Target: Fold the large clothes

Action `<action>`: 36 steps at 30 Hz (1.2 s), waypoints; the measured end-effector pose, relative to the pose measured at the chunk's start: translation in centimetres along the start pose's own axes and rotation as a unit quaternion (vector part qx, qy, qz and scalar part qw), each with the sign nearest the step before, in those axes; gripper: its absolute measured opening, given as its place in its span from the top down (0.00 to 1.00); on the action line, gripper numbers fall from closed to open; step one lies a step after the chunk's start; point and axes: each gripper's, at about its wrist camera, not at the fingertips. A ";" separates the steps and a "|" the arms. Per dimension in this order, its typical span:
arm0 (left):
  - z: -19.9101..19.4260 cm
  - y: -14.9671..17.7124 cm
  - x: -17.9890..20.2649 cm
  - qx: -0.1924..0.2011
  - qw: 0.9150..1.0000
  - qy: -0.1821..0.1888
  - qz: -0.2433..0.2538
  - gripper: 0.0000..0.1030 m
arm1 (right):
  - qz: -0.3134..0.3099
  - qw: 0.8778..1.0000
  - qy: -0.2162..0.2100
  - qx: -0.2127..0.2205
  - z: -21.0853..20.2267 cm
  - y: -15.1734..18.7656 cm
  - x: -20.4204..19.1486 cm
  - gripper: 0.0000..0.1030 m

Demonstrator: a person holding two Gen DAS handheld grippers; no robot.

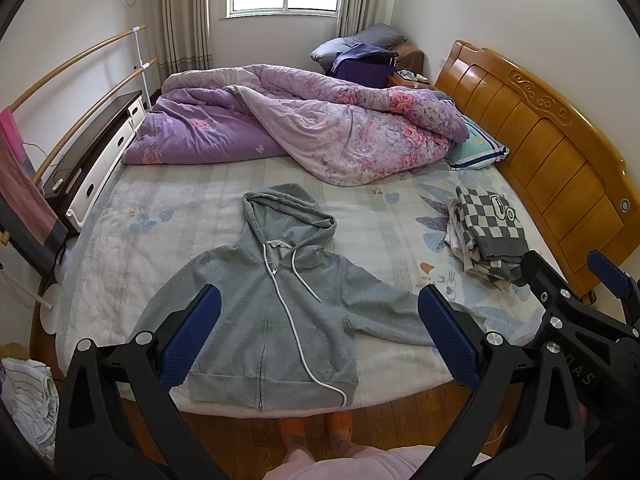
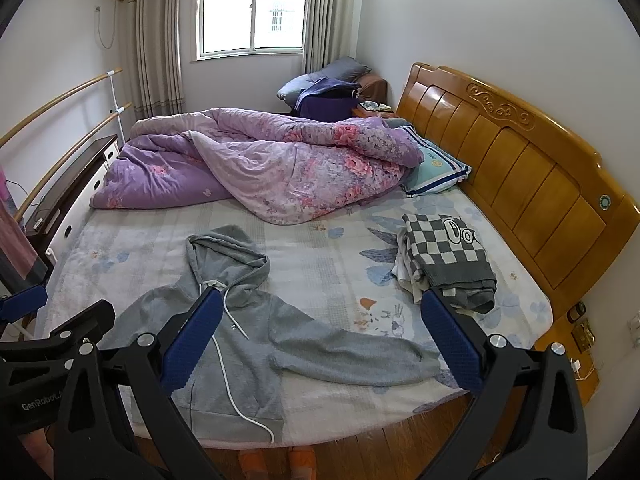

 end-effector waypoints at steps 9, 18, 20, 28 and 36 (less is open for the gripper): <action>1.0 -0.3 -1.2 -0.008 1.000 0.002 -0.001 0.05 | 0.009 1.000 0.000 -0.011 0.8 0.1 0.1 0.07; 1.6 -0.4 -1.3 -0.008 1.000 -0.004 0.003 0.05 | 0.015 1.000 0.002 -0.013 1.2 0.3 0.2 0.07; 1.6 -0.4 -1.3 -0.008 1.000 -0.005 0.003 0.05 | 0.014 1.000 0.002 -0.013 1.2 0.3 0.3 0.07; 1.7 -0.5 -1.2 -0.010 1.000 -0.006 0.004 0.05 | 0.014 1.000 0.002 -0.014 1.3 0.2 0.3 0.07; 1.8 -0.5 -1.0 -0.009 1.000 -0.007 0.005 0.05 | 0.015 1.000 0.002 -0.013 1.3 0.1 0.3 0.07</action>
Point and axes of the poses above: each gripper's, at about its wrist camera, not at the fingertips, and z roughly the way its jaws point, x to its right, y to its underside, and after that the axes turned 8 degrees about z, right-handed
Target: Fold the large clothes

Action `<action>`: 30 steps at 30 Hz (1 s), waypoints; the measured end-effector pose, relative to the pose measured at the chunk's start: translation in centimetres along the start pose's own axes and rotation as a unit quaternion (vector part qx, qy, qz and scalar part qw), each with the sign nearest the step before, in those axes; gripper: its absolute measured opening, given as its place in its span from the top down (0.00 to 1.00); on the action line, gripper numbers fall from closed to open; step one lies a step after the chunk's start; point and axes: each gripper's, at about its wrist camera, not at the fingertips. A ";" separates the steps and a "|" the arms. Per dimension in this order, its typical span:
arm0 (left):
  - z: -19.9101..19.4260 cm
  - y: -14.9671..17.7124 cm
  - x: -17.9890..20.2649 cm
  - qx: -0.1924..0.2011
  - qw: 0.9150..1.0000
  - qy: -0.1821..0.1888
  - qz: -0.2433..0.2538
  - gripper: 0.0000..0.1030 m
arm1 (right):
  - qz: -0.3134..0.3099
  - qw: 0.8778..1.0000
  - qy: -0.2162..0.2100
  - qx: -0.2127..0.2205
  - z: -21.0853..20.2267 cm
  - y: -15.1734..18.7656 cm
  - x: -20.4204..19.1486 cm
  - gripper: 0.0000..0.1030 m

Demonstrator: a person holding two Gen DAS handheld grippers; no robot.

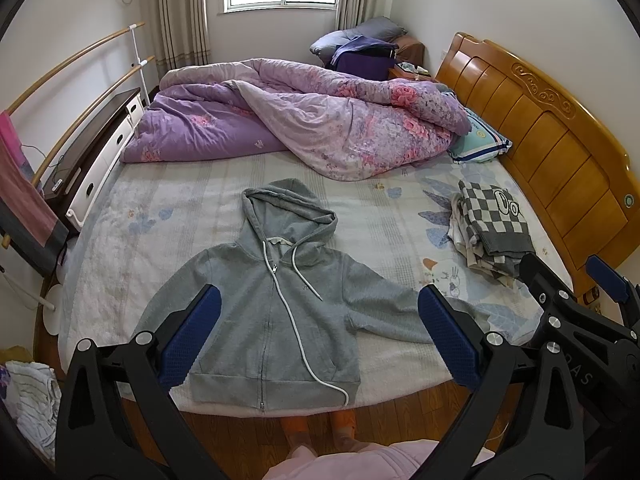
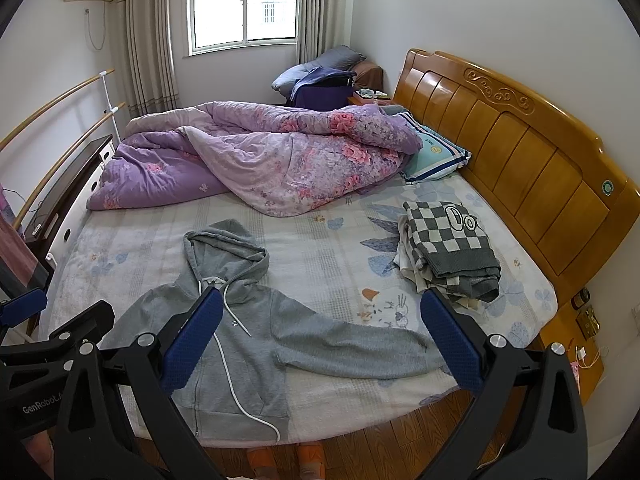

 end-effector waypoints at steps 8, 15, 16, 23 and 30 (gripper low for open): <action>0.0 0.0 0.1 -0.001 1.000 0.000 0.000 0.05 | 0.000 1.000 0.000 -0.001 0.0 -0.1 0.0 0.07; 0.1 0.0 0.2 -0.003 1.000 0.001 0.000 0.05 | 0.000 1.000 0.000 -0.001 0.0 -0.1 0.0 0.07; 0.2 0.0 0.2 -0.003 1.000 0.001 0.000 0.05 | 0.001 1.000 0.000 -0.001 0.0 -0.1 0.0 0.07; 0.5 0.6 0.6 -0.007 1.000 0.000 0.000 0.05 | -0.004 1.000 -0.001 -0.005 0.5 0.1 -0.1 0.07; 0.7 1.8 0.8 -0.013 1.000 -0.004 -0.006 0.05 | -0.013 1.000 -0.013 -0.013 1.0 0.4 -0.7 0.07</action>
Point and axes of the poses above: each gripper's, at about its wrist camera, not at the fingertips, and z roughly the way its jaws point, x to its right, y to its underside, and after that the axes turned 8 degrees about z, right-handed
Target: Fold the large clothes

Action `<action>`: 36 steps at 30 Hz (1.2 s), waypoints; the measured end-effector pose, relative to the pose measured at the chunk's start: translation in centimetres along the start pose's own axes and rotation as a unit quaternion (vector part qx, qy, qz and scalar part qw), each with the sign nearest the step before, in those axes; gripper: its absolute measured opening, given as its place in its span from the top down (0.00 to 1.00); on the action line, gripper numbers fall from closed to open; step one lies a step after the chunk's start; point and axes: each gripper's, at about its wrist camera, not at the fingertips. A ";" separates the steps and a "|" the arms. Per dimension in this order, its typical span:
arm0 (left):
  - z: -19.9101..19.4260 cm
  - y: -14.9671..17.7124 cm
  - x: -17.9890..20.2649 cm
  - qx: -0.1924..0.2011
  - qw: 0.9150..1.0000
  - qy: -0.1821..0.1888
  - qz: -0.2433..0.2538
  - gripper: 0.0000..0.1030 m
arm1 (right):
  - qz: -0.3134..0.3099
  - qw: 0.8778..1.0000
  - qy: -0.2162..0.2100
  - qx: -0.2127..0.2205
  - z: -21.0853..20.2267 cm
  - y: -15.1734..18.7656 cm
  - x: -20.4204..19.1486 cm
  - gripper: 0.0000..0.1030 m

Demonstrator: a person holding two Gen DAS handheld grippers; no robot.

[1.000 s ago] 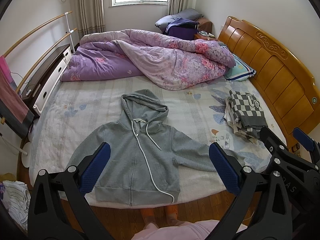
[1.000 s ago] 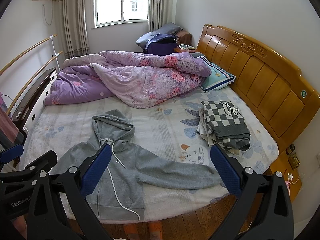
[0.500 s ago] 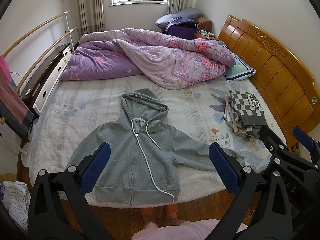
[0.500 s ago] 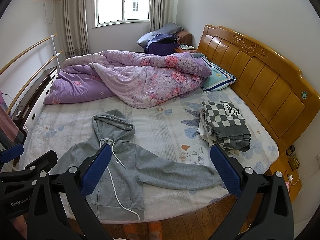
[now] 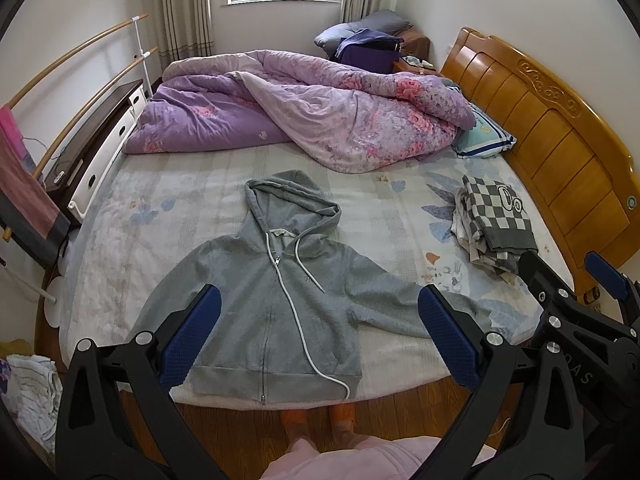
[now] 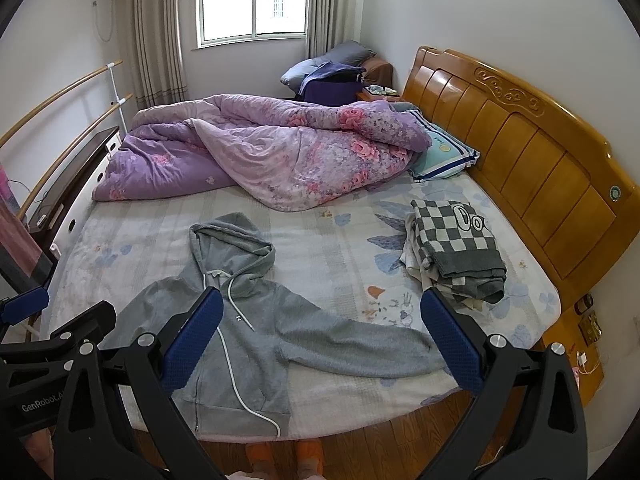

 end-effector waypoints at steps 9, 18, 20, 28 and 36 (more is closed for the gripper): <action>-0.6 0.0 -0.3 -0.015 1.000 -0.015 -0.023 0.05 | -0.007 0.999 -0.034 -0.019 0.6 -0.1 0.1 0.07; -0.6 0.1 -0.7 -0.036 0.997 -0.028 -0.064 0.05 | -0.021 0.994 -0.089 -0.053 2.1 -0.6 0.2 0.07; -0.4 0.4 -1.1 -0.041 0.996 -0.024 -0.082 0.05 | -0.026 0.993 -0.102 -0.057 2.5 -0.7 0.2 0.07; -0.7 1.1 -2.8 -0.032 0.991 -0.029 -0.123 0.05 | -0.025 0.976 -0.207 -0.067 4.0 -1.0 -0.2 0.07; 1.2 0.1 -5.6 -0.042 0.990 -0.050 -0.124 0.05 | -0.029 0.968 -0.239 -0.069 4.7 -1.1 -4.1 0.07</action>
Point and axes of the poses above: each gripper's, at about its wrist camera, not at the fingertips, and z roughly the way its jaws point, x to its right, y to its underside, and after that the axes turned 8 degrees about z, right-handed
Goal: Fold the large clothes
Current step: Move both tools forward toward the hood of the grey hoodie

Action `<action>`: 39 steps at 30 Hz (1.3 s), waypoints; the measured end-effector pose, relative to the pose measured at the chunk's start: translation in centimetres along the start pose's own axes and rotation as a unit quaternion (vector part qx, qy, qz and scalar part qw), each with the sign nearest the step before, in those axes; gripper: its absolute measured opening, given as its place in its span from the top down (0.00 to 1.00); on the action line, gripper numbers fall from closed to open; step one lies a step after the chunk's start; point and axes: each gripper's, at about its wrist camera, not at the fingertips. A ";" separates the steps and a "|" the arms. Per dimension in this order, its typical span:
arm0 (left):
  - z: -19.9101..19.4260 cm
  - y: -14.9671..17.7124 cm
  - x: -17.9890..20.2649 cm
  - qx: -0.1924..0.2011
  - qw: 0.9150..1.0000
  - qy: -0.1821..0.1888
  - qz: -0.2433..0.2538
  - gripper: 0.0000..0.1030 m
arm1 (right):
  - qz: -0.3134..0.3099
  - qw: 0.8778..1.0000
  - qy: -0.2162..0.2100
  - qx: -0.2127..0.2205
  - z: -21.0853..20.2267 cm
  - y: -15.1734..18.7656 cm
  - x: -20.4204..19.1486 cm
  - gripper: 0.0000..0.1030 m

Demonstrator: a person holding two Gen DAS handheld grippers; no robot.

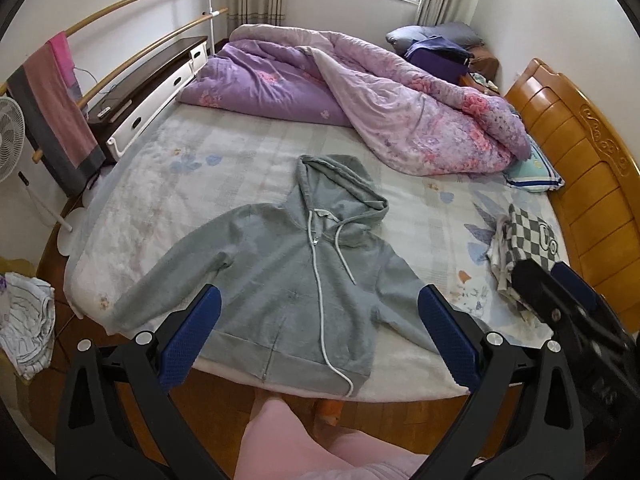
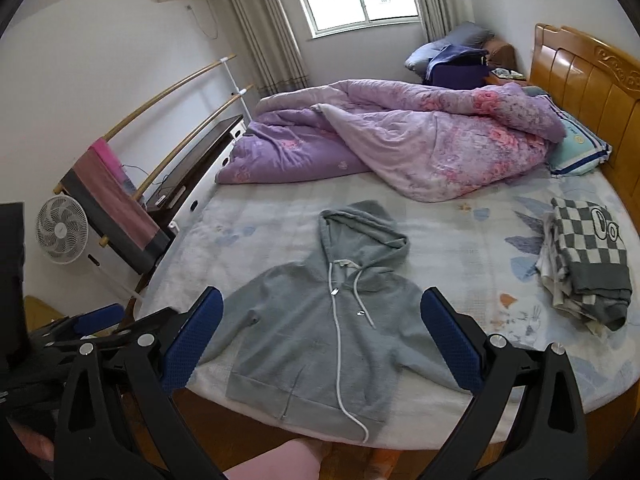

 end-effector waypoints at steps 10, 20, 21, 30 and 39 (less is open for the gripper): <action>6.3 -5.3 -7.9 -0.027 0.998 0.049 0.022 0.05 | 0.034 0.997 0.071 0.008 6.7 -2.0 -5.4 0.07; 14.1 -11.6 -12.7 -0.051 0.991 0.094 0.085 0.05 | 0.055 0.986 0.158 -0.011 15.5 -5.1 -7.5 0.07; 14.9 -12.0 -12.9 -0.054 0.990 0.098 0.085 0.05 | 0.053 0.985 0.162 -0.011 16.0 -5.4 -7.4 0.07; 22.1 -15.6 -12.3 -0.090 0.987 0.108 0.074 0.05 | 0.042 0.981 0.183 -0.044 22.6 -7.8 -4.3 0.07; 31.0 -19.3 -10.1 -0.132 0.986 0.078 0.061 0.05 | 0.053 0.978 0.173 -0.105 30.9 -10.7 2.5 0.07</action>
Point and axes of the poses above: each gripper's, at about its wrist camera, not at the fingertips, and z roughly the way its jaws point, x to its right, y to its underside, and after that the axes turned 8 degrees about z, right-handed
